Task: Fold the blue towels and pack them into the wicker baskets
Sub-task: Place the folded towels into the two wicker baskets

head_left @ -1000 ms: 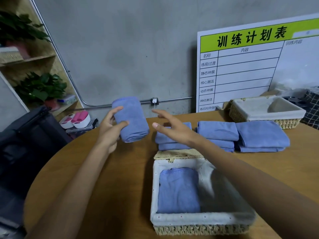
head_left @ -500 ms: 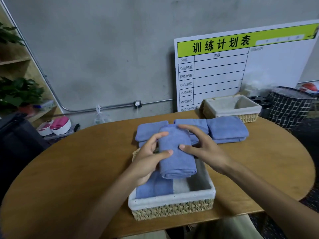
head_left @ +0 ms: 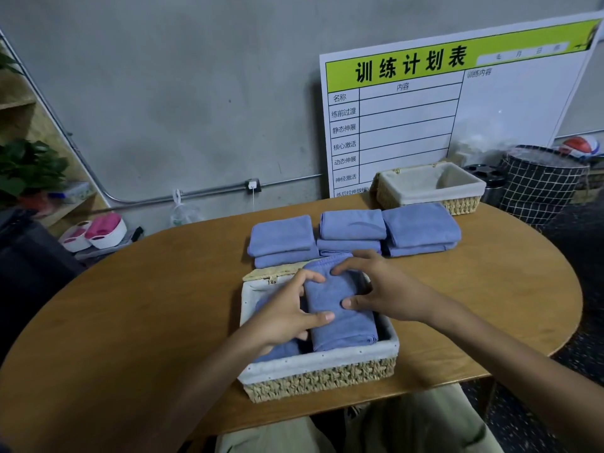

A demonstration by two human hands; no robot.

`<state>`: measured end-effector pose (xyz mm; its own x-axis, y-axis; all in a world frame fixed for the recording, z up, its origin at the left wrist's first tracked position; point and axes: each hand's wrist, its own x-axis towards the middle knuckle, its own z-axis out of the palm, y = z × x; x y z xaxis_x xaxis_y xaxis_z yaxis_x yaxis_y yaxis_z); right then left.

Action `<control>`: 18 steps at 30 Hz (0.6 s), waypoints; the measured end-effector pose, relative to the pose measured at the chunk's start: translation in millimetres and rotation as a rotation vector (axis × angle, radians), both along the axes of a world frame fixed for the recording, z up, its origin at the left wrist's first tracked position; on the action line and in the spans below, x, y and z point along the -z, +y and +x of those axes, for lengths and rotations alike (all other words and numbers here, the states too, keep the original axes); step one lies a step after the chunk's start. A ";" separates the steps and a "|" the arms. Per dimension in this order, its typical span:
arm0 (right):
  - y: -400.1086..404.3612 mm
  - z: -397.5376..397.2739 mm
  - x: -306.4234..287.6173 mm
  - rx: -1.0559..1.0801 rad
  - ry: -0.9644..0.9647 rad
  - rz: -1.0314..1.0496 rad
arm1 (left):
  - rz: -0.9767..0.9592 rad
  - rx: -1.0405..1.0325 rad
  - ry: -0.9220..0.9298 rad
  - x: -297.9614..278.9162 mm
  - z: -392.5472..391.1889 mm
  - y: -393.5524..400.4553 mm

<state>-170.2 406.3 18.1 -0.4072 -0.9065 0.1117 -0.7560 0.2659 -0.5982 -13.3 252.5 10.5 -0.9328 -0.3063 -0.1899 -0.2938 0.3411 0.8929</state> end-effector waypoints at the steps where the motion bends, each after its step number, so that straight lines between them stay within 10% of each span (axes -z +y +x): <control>1: -0.6 0.2 -2.0 0.000 0.011 0.016 | 0.008 -0.004 0.000 1.4 -1.7 0.4; 9: -2.9 2.1 -8.3 -0.018 0.127 0.164 | -0.075 -0.005 -0.017 18.4 -7.5 8.2; 18: -4.4 6.8 -4.7 -0.066 0.739 0.231 | -0.429 0.110 -0.074 22.1 -9.0 4.4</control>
<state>-163.4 402.0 22.8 -0.2449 -0.9597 0.1381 -0.9557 0.2629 0.1323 -22.2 256.9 -11.7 -0.9529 -0.2717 -0.1345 -0.2927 0.7088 0.6419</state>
